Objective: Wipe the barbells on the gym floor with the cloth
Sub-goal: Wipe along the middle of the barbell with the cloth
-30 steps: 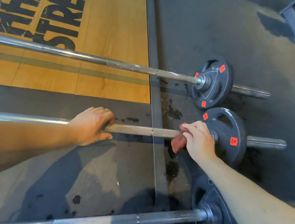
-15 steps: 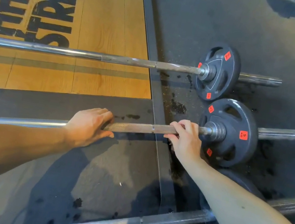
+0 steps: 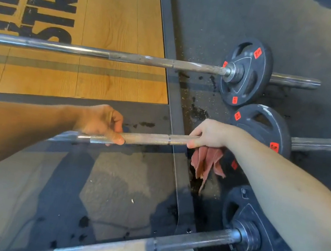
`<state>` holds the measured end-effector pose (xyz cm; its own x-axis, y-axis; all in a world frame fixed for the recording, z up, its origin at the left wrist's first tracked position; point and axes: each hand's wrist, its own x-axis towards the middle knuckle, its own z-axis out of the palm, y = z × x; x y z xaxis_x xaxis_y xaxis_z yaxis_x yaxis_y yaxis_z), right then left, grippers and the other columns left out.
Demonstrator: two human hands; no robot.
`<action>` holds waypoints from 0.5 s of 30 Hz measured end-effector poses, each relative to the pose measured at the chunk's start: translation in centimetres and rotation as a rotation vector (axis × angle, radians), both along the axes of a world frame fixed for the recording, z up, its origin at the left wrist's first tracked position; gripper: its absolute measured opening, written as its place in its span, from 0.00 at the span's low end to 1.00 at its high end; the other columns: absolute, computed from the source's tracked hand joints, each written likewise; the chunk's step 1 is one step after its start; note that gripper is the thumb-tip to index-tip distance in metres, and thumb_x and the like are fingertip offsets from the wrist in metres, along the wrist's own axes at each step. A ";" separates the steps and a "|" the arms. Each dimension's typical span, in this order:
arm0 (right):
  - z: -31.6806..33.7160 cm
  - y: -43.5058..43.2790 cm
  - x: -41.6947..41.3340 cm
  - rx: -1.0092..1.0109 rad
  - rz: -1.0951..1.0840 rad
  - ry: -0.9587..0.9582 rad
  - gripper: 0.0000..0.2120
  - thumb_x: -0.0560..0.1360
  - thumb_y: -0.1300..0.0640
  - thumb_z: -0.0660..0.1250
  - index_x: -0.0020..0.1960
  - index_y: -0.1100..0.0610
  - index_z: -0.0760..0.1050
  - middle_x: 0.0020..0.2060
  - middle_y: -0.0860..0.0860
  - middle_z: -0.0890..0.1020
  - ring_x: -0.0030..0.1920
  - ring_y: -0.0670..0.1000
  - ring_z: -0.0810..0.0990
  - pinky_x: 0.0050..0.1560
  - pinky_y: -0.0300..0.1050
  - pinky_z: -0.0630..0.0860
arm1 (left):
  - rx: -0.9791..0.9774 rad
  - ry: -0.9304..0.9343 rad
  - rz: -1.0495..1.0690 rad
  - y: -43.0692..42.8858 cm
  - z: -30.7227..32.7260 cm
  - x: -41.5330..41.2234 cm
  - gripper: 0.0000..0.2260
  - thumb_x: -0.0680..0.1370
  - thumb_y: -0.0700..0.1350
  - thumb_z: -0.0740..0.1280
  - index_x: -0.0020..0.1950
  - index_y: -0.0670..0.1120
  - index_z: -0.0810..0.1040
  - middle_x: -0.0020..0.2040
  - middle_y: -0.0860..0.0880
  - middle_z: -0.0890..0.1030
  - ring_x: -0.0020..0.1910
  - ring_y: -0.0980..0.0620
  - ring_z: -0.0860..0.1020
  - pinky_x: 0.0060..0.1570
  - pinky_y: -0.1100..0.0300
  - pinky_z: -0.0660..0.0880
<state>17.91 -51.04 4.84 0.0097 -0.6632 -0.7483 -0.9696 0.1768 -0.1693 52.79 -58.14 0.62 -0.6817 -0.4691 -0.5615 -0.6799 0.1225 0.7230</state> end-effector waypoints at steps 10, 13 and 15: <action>-1.4 7.2 -1.4 -0.598 -0.503 -0.219 0.34 0.71 0.59 0.79 0.73 0.52 0.69 0.68 0.49 0.66 0.64 0.45 0.70 0.66 0.39 0.66 | -0.084 -0.066 0.014 0.8 -0.6 0.2 0.17 0.68 0.64 0.78 0.43 0.53 0.81 0.41 0.54 0.85 0.44 0.50 0.82 0.51 0.46 0.80; -2.0 8.8 -1.2 -0.922 -0.687 -0.141 0.16 0.72 0.61 0.77 0.59 0.54 0.80 0.58 0.49 0.73 0.59 0.47 0.75 0.65 0.41 0.71 | -0.168 -0.080 0.035 1.5 -0.4 0.0 0.16 0.71 0.62 0.77 0.46 0.52 0.79 0.42 0.53 0.84 0.43 0.49 0.81 0.46 0.47 0.80; -2.5 9.2 -0.7 -1.038 -0.746 -0.067 0.09 0.76 0.63 0.72 0.55 0.54 0.83 0.54 0.48 0.76 0.59 0.51 0.76 0.67 0.43 0.72 | -0.225 -0.107 0.035 2.0 -0.2 -0.2 0.15 0.73 0.61 0.75 0.47 0.52 0.78 0.43 0.52 0.83 0.42 0.50 0.81 0.46 0.49 0.79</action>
<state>17.16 -41.82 2.33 -0.5980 -0.7940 0.1091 -0.6772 0.4278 -0.5986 52.57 -56.18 0.39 -0.6052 -0.6127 -0.5083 -0.7576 0.2473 0.6040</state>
